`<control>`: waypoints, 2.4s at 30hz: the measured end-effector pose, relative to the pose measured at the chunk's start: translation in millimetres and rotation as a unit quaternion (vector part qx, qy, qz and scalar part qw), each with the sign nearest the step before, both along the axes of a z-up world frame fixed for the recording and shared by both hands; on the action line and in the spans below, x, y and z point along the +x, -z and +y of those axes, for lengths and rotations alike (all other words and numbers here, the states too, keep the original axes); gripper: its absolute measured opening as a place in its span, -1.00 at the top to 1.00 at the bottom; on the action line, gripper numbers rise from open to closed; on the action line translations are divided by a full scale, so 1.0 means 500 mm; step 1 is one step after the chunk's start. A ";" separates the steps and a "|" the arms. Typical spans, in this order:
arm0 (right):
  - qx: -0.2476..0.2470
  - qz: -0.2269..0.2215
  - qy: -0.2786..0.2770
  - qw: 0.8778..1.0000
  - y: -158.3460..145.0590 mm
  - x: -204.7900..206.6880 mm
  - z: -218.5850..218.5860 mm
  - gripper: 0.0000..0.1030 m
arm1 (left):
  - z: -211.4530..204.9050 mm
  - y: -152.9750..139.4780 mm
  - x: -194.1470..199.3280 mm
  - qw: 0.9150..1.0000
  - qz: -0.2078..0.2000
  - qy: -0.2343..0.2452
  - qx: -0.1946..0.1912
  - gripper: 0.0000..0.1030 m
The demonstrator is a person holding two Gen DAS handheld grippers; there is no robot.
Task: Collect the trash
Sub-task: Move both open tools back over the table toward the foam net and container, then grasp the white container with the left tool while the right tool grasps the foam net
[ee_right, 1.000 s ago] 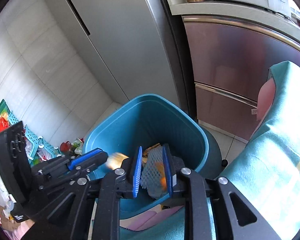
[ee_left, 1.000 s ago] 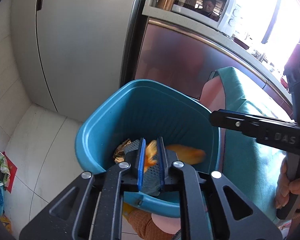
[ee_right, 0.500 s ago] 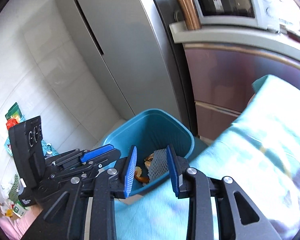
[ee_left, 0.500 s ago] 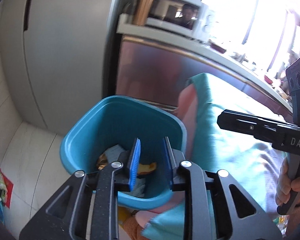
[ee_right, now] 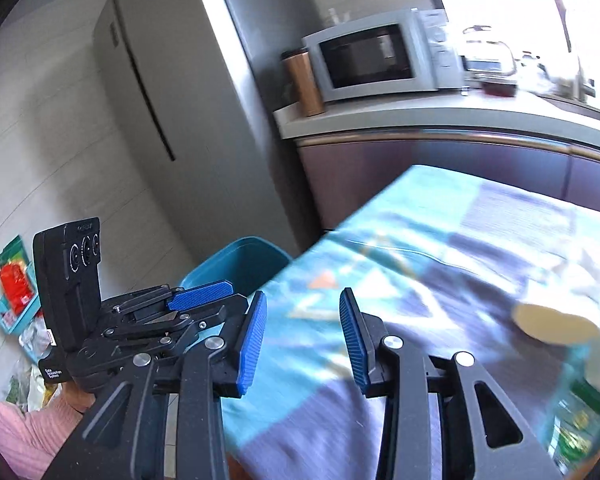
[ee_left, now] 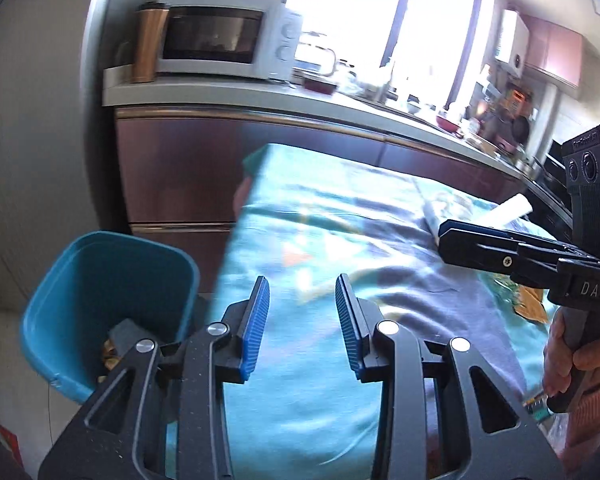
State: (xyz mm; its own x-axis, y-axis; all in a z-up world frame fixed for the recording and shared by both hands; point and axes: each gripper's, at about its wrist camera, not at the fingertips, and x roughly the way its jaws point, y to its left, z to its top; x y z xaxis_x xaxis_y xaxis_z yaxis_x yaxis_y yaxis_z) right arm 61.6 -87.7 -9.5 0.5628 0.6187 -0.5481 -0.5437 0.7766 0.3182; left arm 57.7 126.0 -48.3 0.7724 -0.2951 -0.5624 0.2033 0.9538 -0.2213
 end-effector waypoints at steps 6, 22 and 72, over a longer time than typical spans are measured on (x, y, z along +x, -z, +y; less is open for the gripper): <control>0.001 0.003 0.077 0.997 0.012 -0.039 -0.131 0.23 | -0.113 0.004 0.013 0.999 0.005 0.051 0.011 0.33; 0.007 -0.002 0.235 0.972 0.033 -0.048 -0.390 0.03 | -0.316 0.013 0.111 0.990 0.021 0.131 0.043 0.27; 0.069 -0.048 0.264 0.961 -0.029 0.013 -0.492 0.79 | -0.371 -0.031 0.166 0.990 0.016 0.120 0.072 0.92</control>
State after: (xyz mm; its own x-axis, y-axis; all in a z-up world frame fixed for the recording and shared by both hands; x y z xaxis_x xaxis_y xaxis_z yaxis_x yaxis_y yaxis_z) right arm 68.4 -333.9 4.9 0.8617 0.2961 -0.4120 -0.1172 0.9062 0.4062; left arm 140.8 -59.5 -32.6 0.6717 -0.3827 -0.6343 0.4225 0.9012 -0.0963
